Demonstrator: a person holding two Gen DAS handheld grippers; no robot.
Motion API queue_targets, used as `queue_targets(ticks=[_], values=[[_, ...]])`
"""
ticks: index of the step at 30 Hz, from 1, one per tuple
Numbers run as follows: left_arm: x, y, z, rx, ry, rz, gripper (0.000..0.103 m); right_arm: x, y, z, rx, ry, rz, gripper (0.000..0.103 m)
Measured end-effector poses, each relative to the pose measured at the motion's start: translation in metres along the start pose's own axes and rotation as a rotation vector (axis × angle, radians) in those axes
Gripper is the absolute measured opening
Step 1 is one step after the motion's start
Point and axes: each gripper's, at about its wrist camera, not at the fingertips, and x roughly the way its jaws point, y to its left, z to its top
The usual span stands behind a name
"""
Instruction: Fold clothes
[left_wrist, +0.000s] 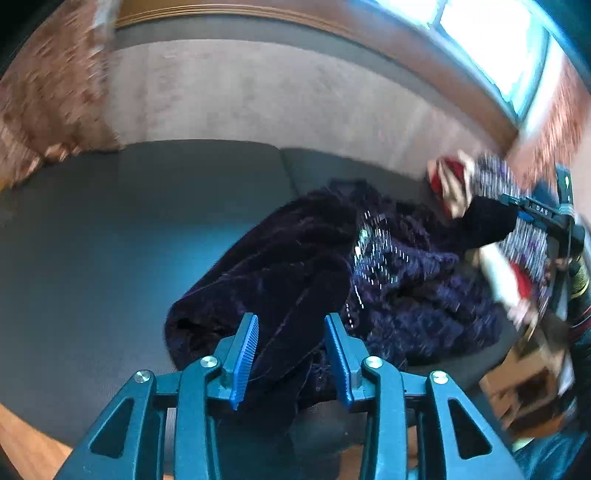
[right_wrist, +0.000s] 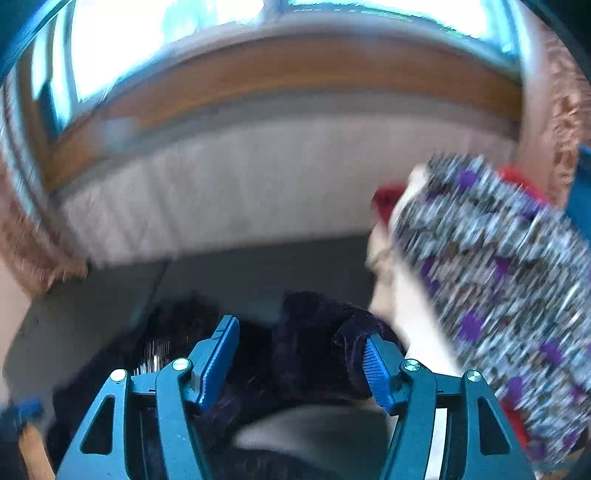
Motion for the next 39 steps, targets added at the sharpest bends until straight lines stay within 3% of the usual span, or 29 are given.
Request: queue_targets(ticks=[5, 7, 9, 12, 13, 15, 17, 19, 21, 23, 24, 26, 32, 33, 35, 39], values=[[0.032, -0.033, 0.008, 0.198, 0.081, 0.085, 0.038, 0.027, -0.016, -0.043, -0.106, 0.160, -0.187, 0.062], [0.047, -0.036, 0.012, 0.232, 0.112, 0.091, 0.038, 0.022, -0.035, -0.043, -0.090, 0.160, -0.263, 0.061], [0.062, -0.039, 0.015, 0.267, 0.145, 0.098, 0.038, 0.009, -0.049, -0.029, -0.060, 0.108, -0.239, 0.063], [0.095, -0.044, 0.020, 0.352, 0.234, 0.119, 0.036, 0.005, -0.037, -0.008, -0.082, 0.076, -0.100, 0.071], [0.100, -0.038, 0.023, 0.337, 0.256, 0.125, 0.022, 0.014, -0.024, -0.004, -0.107, 0.084, -0.045, 0.073], [0.087, -0.012, 0.047, 0.177, 0.201, -0.009, 0.004, 0.034, 0.003, 0.004, -0.141, 0.107, 0.060, 0.073], [0.073, 0.016, 0.071, 0.014, 0.142, -0.137, 0.003, 0.055, 0.031, 0.010, -0.163, 0.134, 0.159, 0.073], [0.056, 0.062, 0.093, -0.193, 0.052, -0.165, 0.002, 0.082, 0.058, 0.017, -0.211, 0.154, 0.209, 0.073], [0.032, 0.092, 0.104, -0.285, -0.048, -0.133, 0.000, 0.111, 0.076, 0.023, -0.253, 0.191, 0.230, 0.073], [0.008, 0.120, 0.114, -0.366, -0.142, -0.100, 0.006, 0.139, 0.094, 0.028, -0.300, 0.231, 0.253, 0.072], [0.003, 0.113, 0.112, -0.315, -0.127, -0.083, 0.015, 0.145, 0.101, 0.029, -0.329, 0.240, 0.255, 0.072], [-0.007, 0.097, 0.108, -0.214, -0.098, -0.052, 0.021, 0.163, 0.113, 0.031, -0.402, 0.267, 0.265, 0.073], [0.004, 0.004, 0.087, 0.145, 0.009, -0.118, 0.044, 0.215, 0.132, 0.029, -0.554, 0.379, 0.252, 0.074], [0.010, -0.010, 0.085, 0.208, 0.026, -0.103, 0.053, 0.223, 0.134, 0.028, -0.554, 0.404, 0.256, 0.078], [0.030, -0.039, 0.085, 0.368, 0.065, -0.039, 0.054, 0.239, 0.135, 0.024, -0.548, 0.441, 0.254, 0.080], [0.063, -0.071, 0.091, 0.573, 0.136, 0.008, 0.054, 0.247, 0.130, 0.018, -0.486, 0.439, 0.284, 0.095]])
